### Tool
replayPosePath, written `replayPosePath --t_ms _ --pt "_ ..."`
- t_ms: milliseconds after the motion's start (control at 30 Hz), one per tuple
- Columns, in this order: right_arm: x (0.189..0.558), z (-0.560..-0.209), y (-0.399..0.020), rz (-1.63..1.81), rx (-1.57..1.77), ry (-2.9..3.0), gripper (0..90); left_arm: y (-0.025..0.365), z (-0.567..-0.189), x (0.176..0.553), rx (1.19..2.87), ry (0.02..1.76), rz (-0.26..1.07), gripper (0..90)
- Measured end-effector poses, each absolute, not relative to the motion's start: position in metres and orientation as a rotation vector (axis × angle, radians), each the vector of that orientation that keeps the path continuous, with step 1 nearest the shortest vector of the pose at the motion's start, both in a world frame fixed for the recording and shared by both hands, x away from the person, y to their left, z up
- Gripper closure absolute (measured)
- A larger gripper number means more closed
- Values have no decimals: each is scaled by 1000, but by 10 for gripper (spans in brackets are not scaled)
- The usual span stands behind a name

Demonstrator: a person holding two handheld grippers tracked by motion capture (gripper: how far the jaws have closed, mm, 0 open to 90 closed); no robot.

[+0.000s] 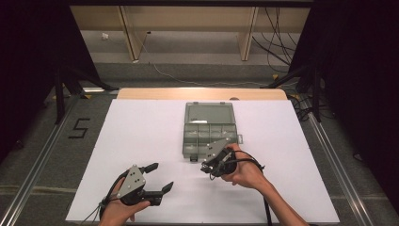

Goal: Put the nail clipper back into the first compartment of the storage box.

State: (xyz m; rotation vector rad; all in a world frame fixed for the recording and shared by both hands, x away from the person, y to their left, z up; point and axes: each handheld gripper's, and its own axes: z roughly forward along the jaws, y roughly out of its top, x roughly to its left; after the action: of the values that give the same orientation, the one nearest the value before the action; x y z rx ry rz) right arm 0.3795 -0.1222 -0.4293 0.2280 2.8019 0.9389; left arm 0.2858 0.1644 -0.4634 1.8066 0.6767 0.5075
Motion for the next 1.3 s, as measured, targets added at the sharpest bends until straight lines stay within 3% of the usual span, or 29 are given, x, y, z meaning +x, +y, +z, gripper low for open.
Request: replayPosePath --t_ms 1300 --pt "378 -376 -143 1142 355 2536 772 165 -463 287 1803 678 509 198"
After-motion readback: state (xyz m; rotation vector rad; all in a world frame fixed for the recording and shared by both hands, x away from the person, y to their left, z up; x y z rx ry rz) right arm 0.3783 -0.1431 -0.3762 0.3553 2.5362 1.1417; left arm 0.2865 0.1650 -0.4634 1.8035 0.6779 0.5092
